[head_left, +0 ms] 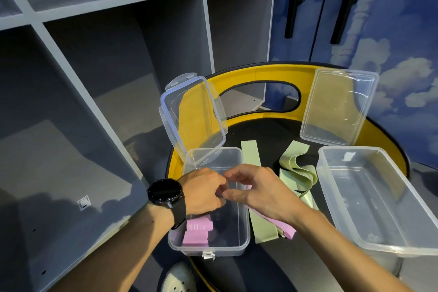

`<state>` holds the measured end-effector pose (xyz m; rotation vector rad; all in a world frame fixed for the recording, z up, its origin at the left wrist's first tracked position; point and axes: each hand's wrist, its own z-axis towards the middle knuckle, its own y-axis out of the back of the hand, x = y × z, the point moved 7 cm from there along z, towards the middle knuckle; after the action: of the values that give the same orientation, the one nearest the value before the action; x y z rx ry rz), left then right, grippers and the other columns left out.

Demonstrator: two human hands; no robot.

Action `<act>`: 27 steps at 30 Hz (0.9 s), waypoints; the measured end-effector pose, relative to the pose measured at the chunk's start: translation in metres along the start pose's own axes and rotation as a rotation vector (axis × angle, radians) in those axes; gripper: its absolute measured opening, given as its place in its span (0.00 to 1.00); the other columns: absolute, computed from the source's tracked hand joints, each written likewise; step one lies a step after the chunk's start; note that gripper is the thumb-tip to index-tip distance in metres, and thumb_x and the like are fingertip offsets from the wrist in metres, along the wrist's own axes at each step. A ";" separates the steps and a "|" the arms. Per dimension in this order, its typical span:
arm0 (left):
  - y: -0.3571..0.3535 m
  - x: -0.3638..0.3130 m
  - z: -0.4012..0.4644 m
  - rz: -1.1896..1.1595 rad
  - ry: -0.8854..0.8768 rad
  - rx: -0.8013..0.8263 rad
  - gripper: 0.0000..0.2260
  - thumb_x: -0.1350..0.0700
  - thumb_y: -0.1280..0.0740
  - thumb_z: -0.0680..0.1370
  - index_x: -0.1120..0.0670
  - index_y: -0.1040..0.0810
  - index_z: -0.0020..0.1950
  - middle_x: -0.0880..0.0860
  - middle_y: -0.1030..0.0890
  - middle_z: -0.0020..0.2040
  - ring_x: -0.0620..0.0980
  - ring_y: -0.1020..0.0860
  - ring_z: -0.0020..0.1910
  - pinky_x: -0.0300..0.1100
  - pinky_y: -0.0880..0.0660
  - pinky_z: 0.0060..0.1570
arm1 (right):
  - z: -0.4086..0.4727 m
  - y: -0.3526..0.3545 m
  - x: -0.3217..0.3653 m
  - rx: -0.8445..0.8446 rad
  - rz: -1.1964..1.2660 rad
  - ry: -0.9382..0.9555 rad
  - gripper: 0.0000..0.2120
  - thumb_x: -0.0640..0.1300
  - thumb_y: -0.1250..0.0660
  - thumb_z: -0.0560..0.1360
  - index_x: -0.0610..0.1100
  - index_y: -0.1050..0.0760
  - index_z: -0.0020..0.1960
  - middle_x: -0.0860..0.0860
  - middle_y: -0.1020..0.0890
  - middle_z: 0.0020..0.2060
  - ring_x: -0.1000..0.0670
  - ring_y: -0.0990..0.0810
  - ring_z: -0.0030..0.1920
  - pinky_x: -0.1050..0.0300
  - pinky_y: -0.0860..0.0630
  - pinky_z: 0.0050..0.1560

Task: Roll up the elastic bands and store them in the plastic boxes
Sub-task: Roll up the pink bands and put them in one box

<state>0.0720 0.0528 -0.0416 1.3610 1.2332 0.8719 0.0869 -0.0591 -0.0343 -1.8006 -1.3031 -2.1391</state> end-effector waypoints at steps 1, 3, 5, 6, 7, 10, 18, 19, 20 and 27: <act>0.004 -0.006 0.003 0.004 -0.007 -0.015 0.07 0.50 0.35 0.75 0.47 0.31 0.38 0.49 0.20 0.42 0.47 0.30 0.38 0.38 0.35 0.37 | -0.001 0.005 -0.002 -0.010 0.008 -0.002 0.13 0.48 0.26 0.71 0.54 0.21 0.55 0.59 0.18 0.51 0.60 0.22 0.55 0.64 0.27 0.58; 0.011 -0.018 0.009 0.000 -0.029 -0.038 0.07 0.51 0.35 0.76 0.49 0.29 0.39 0.50 0.21 0.41 0.47 0.29 0.37 0.37 0.38 0.32 | -0.005 0.017 -0.006 -0.038 0.020 -0.006 0.12 0.49 0.25 0.71 0.55 0.20 0.53 0.60 0.17 0.49 0.62 0.22 0.53 0.67 0.27 0.55; 0.017 -0.032 0.016 -0.024 -0.047 -0.055 0.06 0.51 0.36 0.77 0.50 0.26 0.41 0.49 0.22 0.42 0.47 0.29 0.39 0.35 0.40 0.30 | -0.011 0.030 -0.014 -0.060 0.027 -0.025 0.11 0.49 0.26 0.71 0.55 0.20 0.53 0.63 0.18 0.47 0.66 0.22 0.51 0.74 0.28 0.50; 0.019 -0.040 0.021 -0.043 -0.053 -0.068 0.04 0.51 0.36 0.77 0.50 0.23 0.45 0.48 0.21 0.45 0.48 0.27 0.42 0.36 0.38 0.32 | -0.014 0.037 -0.019 -0.076 0.032 -0.039 0.12 0.50 0.26 0.71 0.55 0.21 0.54 0.64 0.19 0.46 0.67 0.23 0.49 0.75 0.29 0.48; 0.021 -0.047 0.026 -0.061 -0.053 -0.093 0.06 0.51 0.35 0.77 0.49 0.22 0.51 0.48 0.21 0.49 0.48 0.25 0.46 0.36 0.35 0.36 | -0.017 0.045 -0.024 -0.101 0.035 -0.054 0.12 0.50 0.26 0.72 0.54 0.21 0.54 0.64 0.20 0.47 0.66 0.23 0.49 0.74 0.29 0.49; 0.016 -0.064 0.045 -0.138 -0.052 -0.163 0.15 0.50 0.36 0.77 0.46 0.25 0.64 0.45 0.23 0.60 0.48 0.25 0.58 0.41 0.28 0.50 | -0.029 0.068 -0.044 -0.200 0.032 -0.114 0.13 0.50 0.27 0.71 0.52 0.20 0.56 0.58 0.18 0.50 0.58 0.21 0.52 0.58 0.23 0.57; -0.030 -0.083 0.102 0.019 0.004 -0.082 0.19 0.47 0.37 0.77 0.44 0.30 0.68 0.44 0.26 0.66 0.47 0.29 0.65 0.43 0.36 0.64 | -0.060 0.113 -0.087 -0.326 -0.067 -0.259 0.17 0.48 0.30 0.74 0.47 0.23 0.62 0.54 0.21 0.52 0.53 0.22 0.53 0.60 0.26 0.54; -0.036 -0.082 0.106 0.046 0.021 -0.041 0.20 0.46 0.37 0.76 0.44 0.31 0.68 0.44 0.26 0.66 0.48 0.29 0.66 0.44 0.36 0.65 | -0.062 0.115 -0.091 -0.324 -0.075 -0.265 0.18 0.48 0.30 0.74 0.47 0.23 0.63 0.53 0.20 0.54 0.52 0.22 0.54 0.59 0.25 0.55; -0.041 -0.080 0.111 0.069 0.039 0.003 0.21 0.46 0.36 0.76 0.44 0.32 0.69 0.45 0.26 0.66 0.49 0.28 0.65 0.46 0.36 0.65 | -0.064 0.116 -0.094 -0.318 -0.081 -0.275 0.18 0.49 0.30 0.74 0.48 0.23 0.63 0.52 0.20 0.56 0.52 0.22 0.55 0.58 0.25 0.56; -0.061 -0.074 0.120 0.069 0.074 0.126 0.20 0.51 0.36 0.76 0.44 0.32 0.67 0.46 0.23 0.63 0.50 0.25 0.62 0.47 0.34 0.64 | -0.065 0.121 -0.104 -0.307 -0.078 -0.303 0.19 0.50 0.30 0.73 0.49 0.23 0.63 0.52 0.20 0.58 0.53 0.22 0.55 0.57 0.23 0.57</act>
<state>0.1600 -0.0508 -0.1137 1.4910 1.3228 0.9124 0.1333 -0.2242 -0.0518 -2.3069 -1.1621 -2.2806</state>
